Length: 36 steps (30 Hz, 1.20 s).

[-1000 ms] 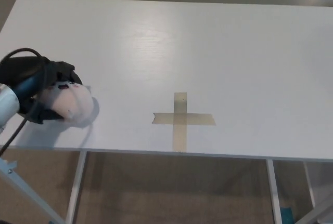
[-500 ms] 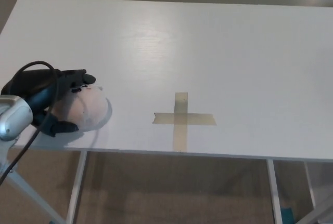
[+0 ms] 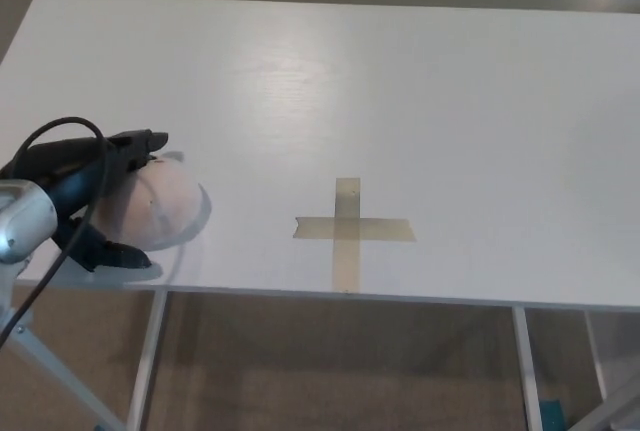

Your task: Use the left hand to take the pink dumpling toy on a person's hand and put it on the desk.

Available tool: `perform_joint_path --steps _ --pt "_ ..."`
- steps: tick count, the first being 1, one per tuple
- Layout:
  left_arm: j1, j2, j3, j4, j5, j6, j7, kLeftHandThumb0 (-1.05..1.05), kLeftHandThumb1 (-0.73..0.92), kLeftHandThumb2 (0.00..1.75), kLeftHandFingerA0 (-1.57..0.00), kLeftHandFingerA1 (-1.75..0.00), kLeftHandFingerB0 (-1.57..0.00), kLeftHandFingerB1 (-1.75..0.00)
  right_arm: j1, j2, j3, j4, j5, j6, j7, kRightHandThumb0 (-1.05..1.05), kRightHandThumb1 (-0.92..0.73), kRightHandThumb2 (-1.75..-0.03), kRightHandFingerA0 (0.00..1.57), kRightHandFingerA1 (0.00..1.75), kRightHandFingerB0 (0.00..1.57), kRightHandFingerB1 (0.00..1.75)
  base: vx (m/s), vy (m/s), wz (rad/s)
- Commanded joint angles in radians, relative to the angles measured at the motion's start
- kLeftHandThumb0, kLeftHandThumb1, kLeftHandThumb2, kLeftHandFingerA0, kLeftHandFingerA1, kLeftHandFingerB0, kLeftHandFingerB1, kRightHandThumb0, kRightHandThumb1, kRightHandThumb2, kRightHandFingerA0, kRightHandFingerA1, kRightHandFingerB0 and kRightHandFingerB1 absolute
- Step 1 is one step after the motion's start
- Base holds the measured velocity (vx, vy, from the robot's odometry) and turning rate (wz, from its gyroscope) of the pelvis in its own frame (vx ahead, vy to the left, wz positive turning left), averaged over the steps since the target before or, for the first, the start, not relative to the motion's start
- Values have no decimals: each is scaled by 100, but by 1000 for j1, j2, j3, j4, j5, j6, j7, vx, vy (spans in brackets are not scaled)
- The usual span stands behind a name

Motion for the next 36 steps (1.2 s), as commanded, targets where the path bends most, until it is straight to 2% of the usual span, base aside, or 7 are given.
perform_joint_path --steps 1,29,30,31,32,35,36 --pt "-13 21 19 -23 -24 24 -48 -87 50 57 0 0 0 -10 6 -6 -3 1 5 16 17 -21 -68 -60 65 46 52 42 0 0 0" --pt "116 141 626 -766 -490 -66 -193 -90 45 65 0 -7 0 -12 2 -14 2 0 -3 19 38 -22 -68 -60 64 46 50 41 0 0 0" --pt "182 114 694 -828 -555 -74 -203 -36 20 85 0 -49 0 -47 -1 -16 3 0 -3 21 39 -22 -68 -60 64 46 51 42 0 0 0" --pt "214 97 727 -859 -591 -75 -207 -36 20 85 0 -49 0 -47 -4 -18 4 0 -4 23 38 -22 -68 -60 64 46 51 42 0 0 0" --pt "248 71 757 -893 -629 -77 -203 -65 49 57 -33 -34 -31 -31 -5 -18 6 1 -6 24 37 -22 -68 -60 64 46 51 42 0 0 0" --pt "378 -54 829 -1008 -724 -115 -148 -55 42 74 -64 -55 -52 -50 -2 -16 12 1 -13 20 30 -22 -68 -60 64 46 51 42 0 0 0" --pt "430 -84 862 -1043 -763 -132 -152 -38 47 53 -81 -53 -63 -42 -1 -15 14 1 -15 19 28 -21 -68 -60 64 46 52 42 0 0 0"
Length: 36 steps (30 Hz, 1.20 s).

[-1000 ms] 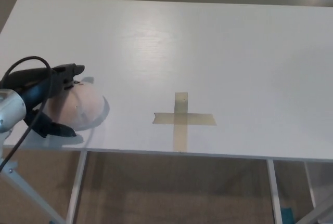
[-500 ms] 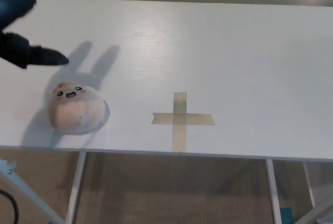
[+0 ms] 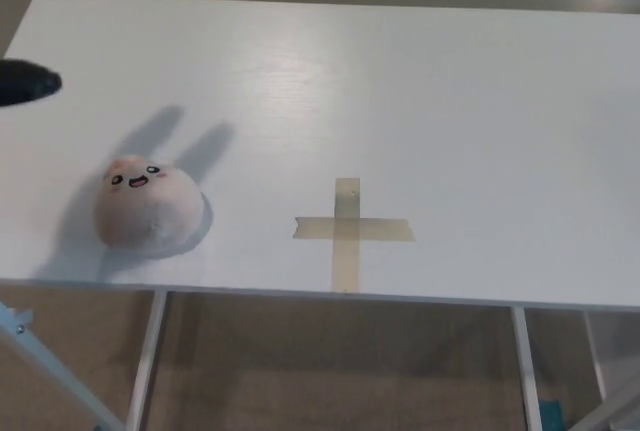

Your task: Use the left hand to take the pink dumpling toy on a person's hand and put it on the desk.

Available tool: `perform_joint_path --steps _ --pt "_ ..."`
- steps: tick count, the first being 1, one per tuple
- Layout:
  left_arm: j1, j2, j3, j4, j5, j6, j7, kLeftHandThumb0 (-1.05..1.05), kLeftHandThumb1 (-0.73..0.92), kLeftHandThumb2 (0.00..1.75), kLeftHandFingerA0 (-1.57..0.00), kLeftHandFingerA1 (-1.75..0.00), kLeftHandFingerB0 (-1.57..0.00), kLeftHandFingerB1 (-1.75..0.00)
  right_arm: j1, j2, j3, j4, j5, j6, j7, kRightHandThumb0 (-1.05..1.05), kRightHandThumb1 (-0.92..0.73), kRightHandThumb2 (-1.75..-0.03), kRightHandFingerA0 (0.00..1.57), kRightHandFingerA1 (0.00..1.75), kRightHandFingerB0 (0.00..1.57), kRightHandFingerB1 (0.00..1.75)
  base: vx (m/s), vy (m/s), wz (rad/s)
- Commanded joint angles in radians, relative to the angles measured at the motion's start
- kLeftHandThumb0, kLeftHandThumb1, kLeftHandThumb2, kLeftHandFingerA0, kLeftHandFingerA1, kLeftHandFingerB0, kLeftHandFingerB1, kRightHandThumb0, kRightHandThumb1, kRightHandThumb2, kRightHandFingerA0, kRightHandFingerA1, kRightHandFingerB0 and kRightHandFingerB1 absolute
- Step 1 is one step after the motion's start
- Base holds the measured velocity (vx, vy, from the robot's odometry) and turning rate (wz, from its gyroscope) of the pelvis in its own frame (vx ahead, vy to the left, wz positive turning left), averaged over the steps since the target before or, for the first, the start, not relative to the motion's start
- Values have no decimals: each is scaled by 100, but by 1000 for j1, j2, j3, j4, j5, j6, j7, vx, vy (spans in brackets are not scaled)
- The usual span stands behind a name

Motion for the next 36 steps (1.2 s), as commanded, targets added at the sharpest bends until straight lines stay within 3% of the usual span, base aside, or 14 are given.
perform_joint_path --steps 1,3,4,7,8,9,13,16,22,27,30,34,35,36 --pt "329 -203 242 -282 -398 -118 -22 -40 47 54 -85 -55 -64 -43 15 -9 19 2 -18 11 -2 -21 -68 -60 64 46 51 42 0 0 0" --pt "374 -217 270 -309 -437 -124 -39 -40 47 54 -85 -55 -64 -43 19 -9 23 2 -21 10 -4 -21 -68 -60 64 46 51 42 0 0 0" --pt "424 -227 299 -334 -475 -121 -63 -41 40 76 -88 -70 -61 -57 21 -8 24 3 -21 9 -7 -21 -68 -60 65 46 50 41 0 0 0" --pt "610 -275 374 -409 -604 -127 -136 -42 41 75 -89 -70 -68 -60 31 -6 32 5 -29 5 -20 -20 -68 -60 66 46 52 42 0 0 0" --pt "673 -292 386 -425 -640 -140 -165 -34 49 55 -93 -59 -75 -50 32 -3 33 6 -29 4 -24 -20 -68 -60 67 47 53 43 0 0 0" --pt "797 -322 403 -449 -704 -168 -231 -32 49 55 -93 -61 -78 -52 37 3 33 7 -27 2 -29 -20 -68 -60 67 47 55 43 0 0 0" --pt "946 -353 420 -463 -781 -201 -320 -31 50 55 -93 -62 -78 -52 44 7 36 7 -26 0 -33 -20 -68 -60 67 47 55 43 0 0 0" --pt "1147 -400 388 -367 -840 -179 -498 -31 52 55 -91 -65 -75 -52 54 11 42 8 -31 -6 -36 -20 -68 -60 68 47 53 43 0 0 0" --pt "1298 -390 336 -211 -695 -200 -568 -32 52 56 -88 -63 -74 -50 83 15 59 13 -43 -7 -50 -20 -68 -60 69 47 55 43 0 0 0" --pt "1313 -284 210 -44 -528 -184 -583 -36 54 56 -78 -57 -71 -48 109 19 64 16 -39 -9 -50 -21 -68 -60 71 48 53 43 0 0 0" --pt "1286 -270 151 17 -467 -172 -552 -37 55 56 -77 -57 -71 -48 116 22 66 15 -37 -12 -48 -21 -68 -60 71 48 53 42 0 0 0" --pt "1131 -285 8 264 -287 -212 -399 -35 57 57 -80 -56 -72 -48 129 25 76 14 -38 -17 -57 -21 -68 -60 71 48 54 43 0 0 0" --pt "1069 -302 -41 334 -117 -190 -227 -35 59 58 -78 -52 -71 -47 133 26 75 13 -36 -18 -59 -21 -68 -60 71 48 54 43 0 0 0" --pt "1052 -306 -56 354 -70 -185 -179 -35 59 58 -78 -52 -71 -47 134 26 75 13 -35 -18 -60 -21 -68 -60 71 48 54 43 0 0 0"
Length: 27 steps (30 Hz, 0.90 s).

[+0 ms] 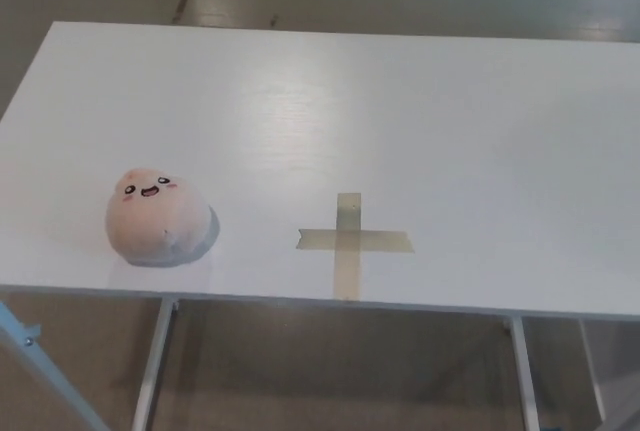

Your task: Use the left hand to take the pink dumpling toy on a person's hand and put it on the desk.

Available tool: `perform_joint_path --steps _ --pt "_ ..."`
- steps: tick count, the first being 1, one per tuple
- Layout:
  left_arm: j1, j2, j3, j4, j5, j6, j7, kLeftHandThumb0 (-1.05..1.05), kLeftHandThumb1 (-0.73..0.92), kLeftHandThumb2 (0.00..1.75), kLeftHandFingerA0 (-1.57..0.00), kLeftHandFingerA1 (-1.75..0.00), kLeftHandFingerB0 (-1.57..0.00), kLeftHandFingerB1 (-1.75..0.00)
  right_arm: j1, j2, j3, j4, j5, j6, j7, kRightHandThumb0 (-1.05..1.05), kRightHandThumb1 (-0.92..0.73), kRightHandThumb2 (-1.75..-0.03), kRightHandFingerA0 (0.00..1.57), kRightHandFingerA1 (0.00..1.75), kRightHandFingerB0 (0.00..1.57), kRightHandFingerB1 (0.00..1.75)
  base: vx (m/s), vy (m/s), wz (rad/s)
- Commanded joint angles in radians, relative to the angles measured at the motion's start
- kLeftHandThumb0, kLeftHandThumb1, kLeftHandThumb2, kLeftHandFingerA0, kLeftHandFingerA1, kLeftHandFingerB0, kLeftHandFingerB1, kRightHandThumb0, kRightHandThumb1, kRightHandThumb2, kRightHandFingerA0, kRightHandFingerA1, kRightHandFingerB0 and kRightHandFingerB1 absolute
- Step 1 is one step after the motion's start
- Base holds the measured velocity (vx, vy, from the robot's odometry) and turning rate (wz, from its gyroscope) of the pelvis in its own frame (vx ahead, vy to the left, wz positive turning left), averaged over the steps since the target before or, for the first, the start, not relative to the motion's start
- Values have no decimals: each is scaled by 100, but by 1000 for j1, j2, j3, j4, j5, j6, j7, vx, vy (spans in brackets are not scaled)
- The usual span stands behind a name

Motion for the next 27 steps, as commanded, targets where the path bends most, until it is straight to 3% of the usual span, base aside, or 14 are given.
perform_joint_path --steps 1,6,7,11,12,13,14,15,16,18,19,20,21,27 --pt "-168 4 -256 412 431 -48 249 -39 58 59 -68 -47 -60 -42 58 16 18 7 -28 -16 -38 -21 -68 -60 71 48 54 43 0 0 0" --pt "-379 -1 -394 731 605 51 528 -40 62 58 -49 -39 -49 -37 71 22 21 7 -26 -17 -40 -21 -68 -60 71 48 54 43 0 0 0" --pt "-508 -17 -433 945 599 120 608 -53 52 82 -39 -50 -36 -47 84 23 16 7 -21 -19 -42 -21 -68 -60 71 48 54 43 0 0 0" --pt "-649 -20 -488 1217 598 166 713 -56 54 89 -38 -52 -24 -44 97 22 17 6 -20 -24 -40 -21 -68 -60 71 48 54 43 0 0 0" --pt "-672 -21 -492 1267 586 169 726 -56 54 89 -38 -52 -24 -44 96 23 16 6 -19 -24 -40 -21 -68 -60 71 48 54 43 0 0 0" --pt "-675 -21 -493 1296 579 173 730 -60 70 62 -41 -35 -31 -31 105 22 17 7 -20 -28 -40 -21 -68 -60 70 48 54 43 0 0 0" --pt "-676 -21 -496 1315 575 174 732 -60 70 62 -41 -35 -31 -31 111 21 19 7 -22 -30 -40 -21 -68 -60 70 48 54 43 0 0 0" --pt "-669 -17 -502 1337 575 173 736 -57 73 62 -38 -35 -29 -30 124 23 22 7 -24 -35 -39 -21 -68 -60 70 48 54 43 0 0 0" --pt "-654 -3 -514 1371 570 162 726 -64 69 86 -27 -43 -20 -40 140 25 24 6 -25 -43 -35 -21 -68 -60 70 48 54 43 0 0 0" --pt "-645 8 -523 1396 562 148 711 -64 69 86 -27 -43 -20 -40 147 24 25 4 -24 -47 -30 -21 -68 -60 70 48 54 43 0 0 0" --pt "-629 17 -514 1396 538 135 674 -58 83 64 -30 -32 -19 -27 153 22 22 3 -21 -49 -27 -21 -68 -60 69 48 54 43 0 0 0" --pt "-627 19 -513 1399 530 130 665 -58 83 64 -30 -32 -19 -27 154 22 21 3 -20 -49 -27 -21 -68 -60 69 48 54 43 0 0 0" --pt "-620 22 -510 1401 520 122 656 -63 71 89 -21 -42 -11 -38 160 22 20 3 -19 -51 -26 -21 -68 -60 69 48 53 43 0 0 0" --pt "-590 46 -554 1462 514 83 636 -63 71 89 -20 -41 -10 -37 225 26 28 2 -26 -83 -32 -21 -68 -60 69 48 54 43 0 0 0"
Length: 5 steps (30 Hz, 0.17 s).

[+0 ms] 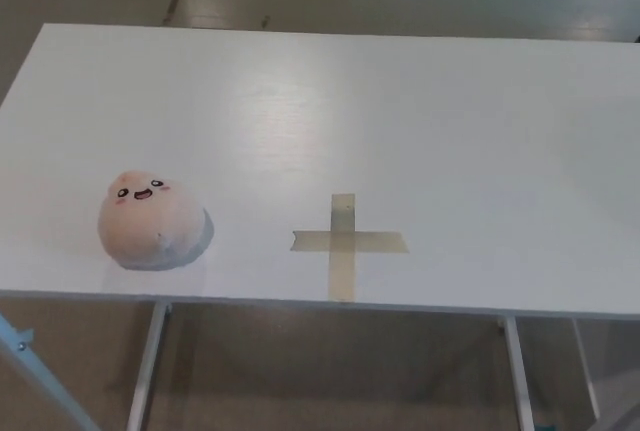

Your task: Use the left hand to take the pink dumpling toy on a person's hand and put it on the desk.

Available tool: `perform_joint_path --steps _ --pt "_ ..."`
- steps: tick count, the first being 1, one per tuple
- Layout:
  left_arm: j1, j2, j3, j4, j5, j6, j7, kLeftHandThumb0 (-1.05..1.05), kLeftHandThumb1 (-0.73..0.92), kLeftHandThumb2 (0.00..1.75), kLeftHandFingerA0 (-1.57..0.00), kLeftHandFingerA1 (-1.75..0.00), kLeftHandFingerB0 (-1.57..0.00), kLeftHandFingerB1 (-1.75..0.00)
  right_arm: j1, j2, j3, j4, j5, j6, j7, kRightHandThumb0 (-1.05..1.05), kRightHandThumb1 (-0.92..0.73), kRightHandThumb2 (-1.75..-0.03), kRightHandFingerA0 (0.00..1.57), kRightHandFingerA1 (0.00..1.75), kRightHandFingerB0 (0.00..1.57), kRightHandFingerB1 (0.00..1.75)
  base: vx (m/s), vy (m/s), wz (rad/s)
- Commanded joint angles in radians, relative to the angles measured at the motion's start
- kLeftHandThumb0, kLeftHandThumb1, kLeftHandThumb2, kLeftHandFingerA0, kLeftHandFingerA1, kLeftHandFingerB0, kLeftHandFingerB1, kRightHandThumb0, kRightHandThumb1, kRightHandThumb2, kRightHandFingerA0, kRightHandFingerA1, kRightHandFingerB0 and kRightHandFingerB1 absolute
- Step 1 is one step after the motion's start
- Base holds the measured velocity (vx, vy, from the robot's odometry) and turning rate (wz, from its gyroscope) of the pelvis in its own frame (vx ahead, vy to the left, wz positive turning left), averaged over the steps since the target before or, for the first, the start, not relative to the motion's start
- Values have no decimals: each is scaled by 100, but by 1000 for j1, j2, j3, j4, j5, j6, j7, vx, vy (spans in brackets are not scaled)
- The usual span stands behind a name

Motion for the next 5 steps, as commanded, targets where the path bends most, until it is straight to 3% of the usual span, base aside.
perform_joint_path --steps 1,2,3,5 --pt "-86 47 -141 403 203 24 288 -62 71 89 -19 -41 -11 -37 125 19 12 2 -23 -80 -24 -21 -69 -60 69 48 55 43 0 0 0" --pt "-91 48 -148 416 204 23 288 -62 71 89 -19 -41 -11 -37 129 19 12 1 -23 -83 -23 -21 -69 -60 69 48 55 43 0 0 0" --pt "-96 48 -158 436 203 20 290 -56 85 66 -26 -31 -17 -27 137 20 10 -1 -19 -89 -20 -21 -69 -60 70 48 56 44 0 0 0" --pt "-98 48 -166 451 198 14 294 -56 85 66 -26 -31 -17 -27 144 21 7 -4 -15 -94 -17 -21 -69 -60 70 48 56 44 0 0 0"
